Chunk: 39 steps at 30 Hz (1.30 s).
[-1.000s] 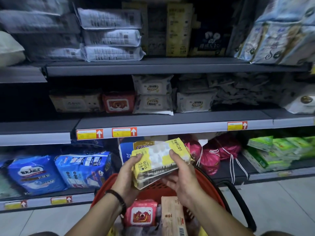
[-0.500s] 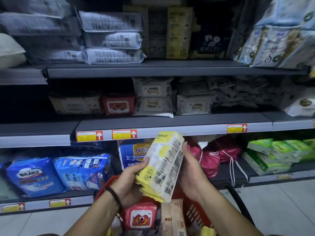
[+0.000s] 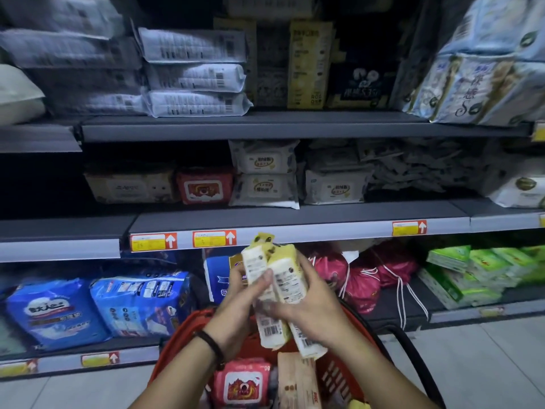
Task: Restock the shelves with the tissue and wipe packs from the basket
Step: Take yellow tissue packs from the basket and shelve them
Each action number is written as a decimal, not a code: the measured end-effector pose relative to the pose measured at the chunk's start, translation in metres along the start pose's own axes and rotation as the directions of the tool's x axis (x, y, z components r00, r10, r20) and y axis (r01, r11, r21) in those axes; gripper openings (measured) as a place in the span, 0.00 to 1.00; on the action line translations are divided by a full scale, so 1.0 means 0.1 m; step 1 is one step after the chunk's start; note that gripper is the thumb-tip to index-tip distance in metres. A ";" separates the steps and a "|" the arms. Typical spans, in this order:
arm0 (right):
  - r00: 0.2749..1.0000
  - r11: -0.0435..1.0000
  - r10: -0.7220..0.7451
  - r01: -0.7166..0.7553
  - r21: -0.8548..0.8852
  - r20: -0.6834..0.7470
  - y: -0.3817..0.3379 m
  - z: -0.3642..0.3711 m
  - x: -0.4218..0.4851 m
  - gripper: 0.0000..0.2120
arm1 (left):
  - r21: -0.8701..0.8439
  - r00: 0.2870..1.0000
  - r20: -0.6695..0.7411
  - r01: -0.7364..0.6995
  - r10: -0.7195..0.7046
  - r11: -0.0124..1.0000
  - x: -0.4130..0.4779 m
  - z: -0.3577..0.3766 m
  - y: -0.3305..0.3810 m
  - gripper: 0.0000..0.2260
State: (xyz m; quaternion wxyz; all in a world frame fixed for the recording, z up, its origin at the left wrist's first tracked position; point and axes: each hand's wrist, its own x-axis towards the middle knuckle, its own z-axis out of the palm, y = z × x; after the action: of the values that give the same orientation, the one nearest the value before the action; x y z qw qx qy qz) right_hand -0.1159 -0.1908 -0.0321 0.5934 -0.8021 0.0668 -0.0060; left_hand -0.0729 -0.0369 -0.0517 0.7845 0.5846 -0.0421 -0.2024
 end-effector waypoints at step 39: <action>0.740 0.892 -0.348 0.450 0.040 -0.576 -1.39 -0.95 0.05 0.30 | 0.357 0.789 -0.264 -0.454 0.555 0.816 0.09 0.87 1.94 0.22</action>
State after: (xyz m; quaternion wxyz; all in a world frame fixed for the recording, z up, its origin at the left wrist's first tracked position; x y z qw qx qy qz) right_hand -0.1057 -0.2413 0.1284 0.6013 -0.7049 0.0609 -0.3712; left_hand -0.0390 -0.0728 0.1553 0.7153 0.6808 -0.0829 0.1338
